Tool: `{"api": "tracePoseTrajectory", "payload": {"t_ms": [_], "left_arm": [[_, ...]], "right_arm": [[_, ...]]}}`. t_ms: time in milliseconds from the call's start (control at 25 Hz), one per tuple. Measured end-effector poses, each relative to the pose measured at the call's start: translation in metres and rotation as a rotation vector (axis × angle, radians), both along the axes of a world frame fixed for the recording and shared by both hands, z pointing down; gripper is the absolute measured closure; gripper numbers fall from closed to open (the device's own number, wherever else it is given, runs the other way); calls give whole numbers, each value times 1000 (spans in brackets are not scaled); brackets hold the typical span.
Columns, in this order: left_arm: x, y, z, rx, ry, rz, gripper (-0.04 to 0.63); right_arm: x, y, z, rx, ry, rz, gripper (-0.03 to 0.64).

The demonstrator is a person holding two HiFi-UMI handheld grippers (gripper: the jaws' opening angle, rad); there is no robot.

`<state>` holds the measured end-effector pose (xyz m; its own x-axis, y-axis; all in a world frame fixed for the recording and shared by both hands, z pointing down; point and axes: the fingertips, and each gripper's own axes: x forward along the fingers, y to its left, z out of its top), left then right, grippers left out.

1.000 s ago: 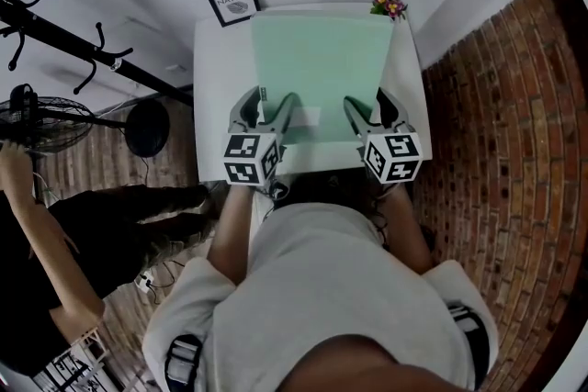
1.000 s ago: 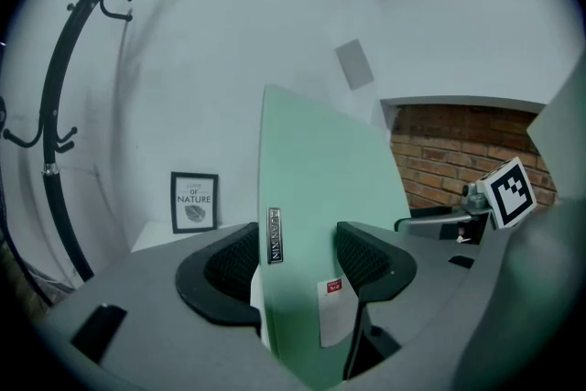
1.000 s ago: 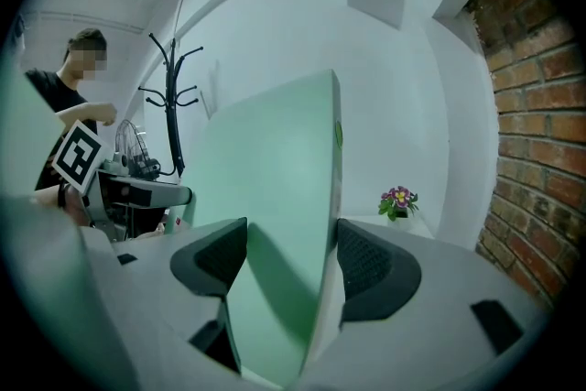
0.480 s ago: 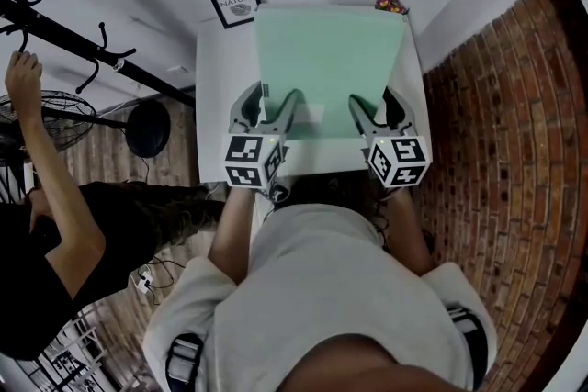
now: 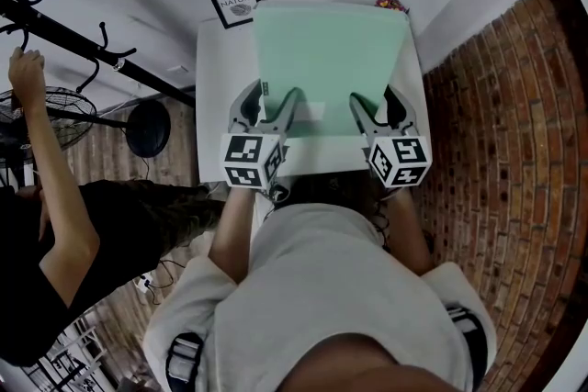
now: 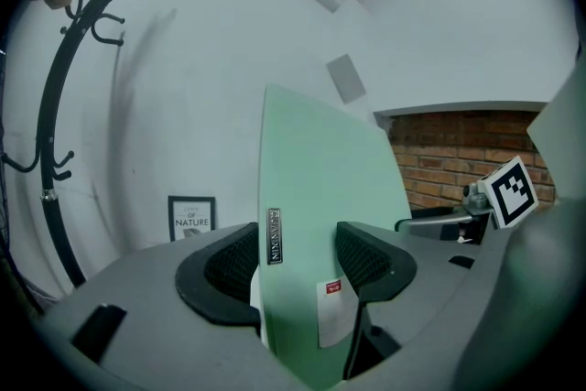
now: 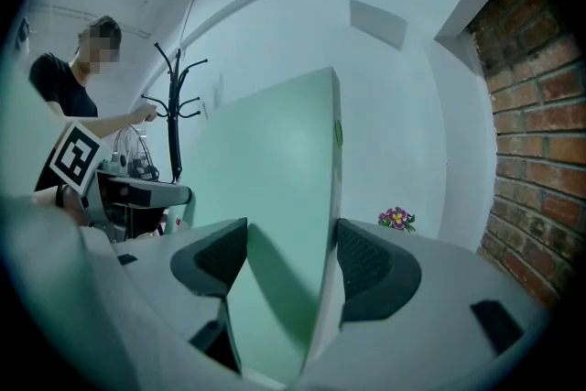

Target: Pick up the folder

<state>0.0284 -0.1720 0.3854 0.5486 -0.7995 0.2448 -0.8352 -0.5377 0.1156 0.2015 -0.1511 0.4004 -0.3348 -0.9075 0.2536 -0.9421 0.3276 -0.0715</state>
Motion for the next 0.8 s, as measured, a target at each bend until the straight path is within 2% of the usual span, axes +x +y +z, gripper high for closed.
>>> {"api": "tracePoseTrajectory", "payload": {"t_ms": [800], "left_arm": [[4,2,-3,6,0,1,330]], "right_arm": [[4,2,-3,3,12,-6,311]]}}
